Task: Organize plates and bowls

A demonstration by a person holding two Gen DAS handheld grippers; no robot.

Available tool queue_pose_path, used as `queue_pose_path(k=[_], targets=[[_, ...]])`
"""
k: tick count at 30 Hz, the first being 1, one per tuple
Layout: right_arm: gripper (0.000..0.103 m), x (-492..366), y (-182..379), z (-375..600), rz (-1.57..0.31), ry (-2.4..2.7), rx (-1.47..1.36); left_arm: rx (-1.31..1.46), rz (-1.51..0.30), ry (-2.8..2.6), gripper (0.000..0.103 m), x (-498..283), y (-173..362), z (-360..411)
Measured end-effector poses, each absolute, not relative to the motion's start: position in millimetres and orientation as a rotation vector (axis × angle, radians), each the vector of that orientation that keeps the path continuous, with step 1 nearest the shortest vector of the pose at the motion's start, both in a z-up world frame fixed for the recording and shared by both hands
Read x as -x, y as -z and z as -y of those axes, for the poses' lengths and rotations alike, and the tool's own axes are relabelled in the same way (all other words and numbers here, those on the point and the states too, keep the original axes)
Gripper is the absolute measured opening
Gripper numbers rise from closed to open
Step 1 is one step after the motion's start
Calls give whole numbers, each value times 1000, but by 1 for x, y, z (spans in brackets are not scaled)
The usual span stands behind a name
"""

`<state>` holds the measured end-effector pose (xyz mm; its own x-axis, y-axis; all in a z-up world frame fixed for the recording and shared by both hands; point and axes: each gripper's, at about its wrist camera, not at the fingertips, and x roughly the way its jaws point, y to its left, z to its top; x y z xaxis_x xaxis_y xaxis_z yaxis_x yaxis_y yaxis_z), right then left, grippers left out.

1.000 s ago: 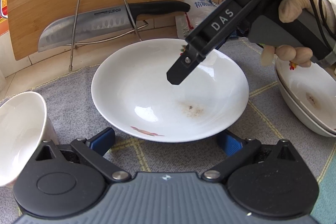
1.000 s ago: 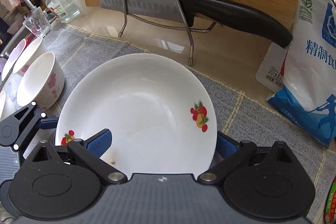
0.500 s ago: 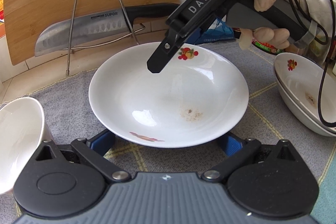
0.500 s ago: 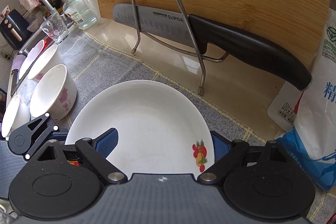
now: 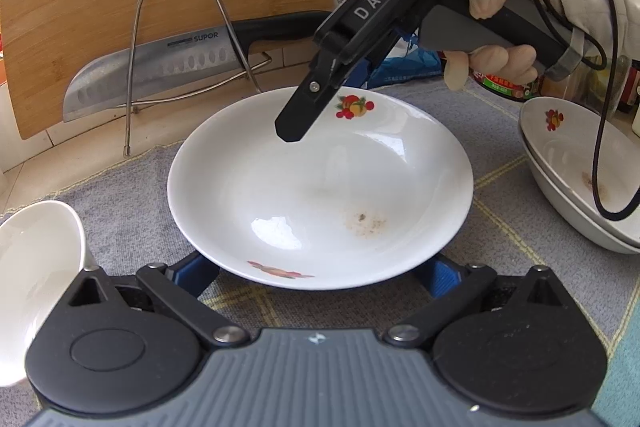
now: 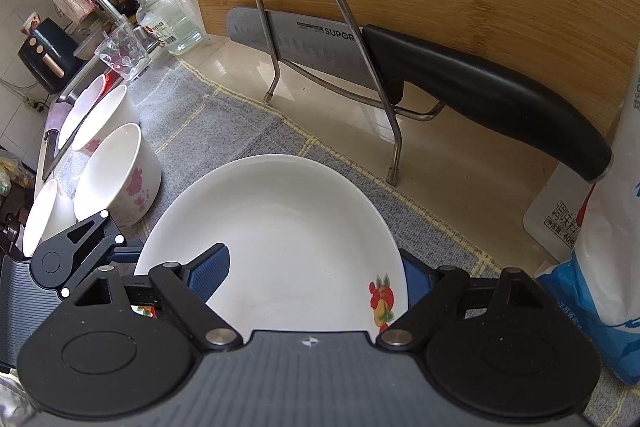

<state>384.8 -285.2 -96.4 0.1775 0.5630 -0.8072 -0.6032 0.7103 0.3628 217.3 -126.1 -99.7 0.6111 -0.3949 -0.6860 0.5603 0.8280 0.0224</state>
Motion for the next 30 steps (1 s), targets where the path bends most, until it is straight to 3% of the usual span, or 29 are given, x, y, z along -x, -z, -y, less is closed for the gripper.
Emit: queue_pose_path(k=[30], targets=[[92,-330,75,296,-1103,-774,-29,-312,-708,615,100,-195,65,118]])
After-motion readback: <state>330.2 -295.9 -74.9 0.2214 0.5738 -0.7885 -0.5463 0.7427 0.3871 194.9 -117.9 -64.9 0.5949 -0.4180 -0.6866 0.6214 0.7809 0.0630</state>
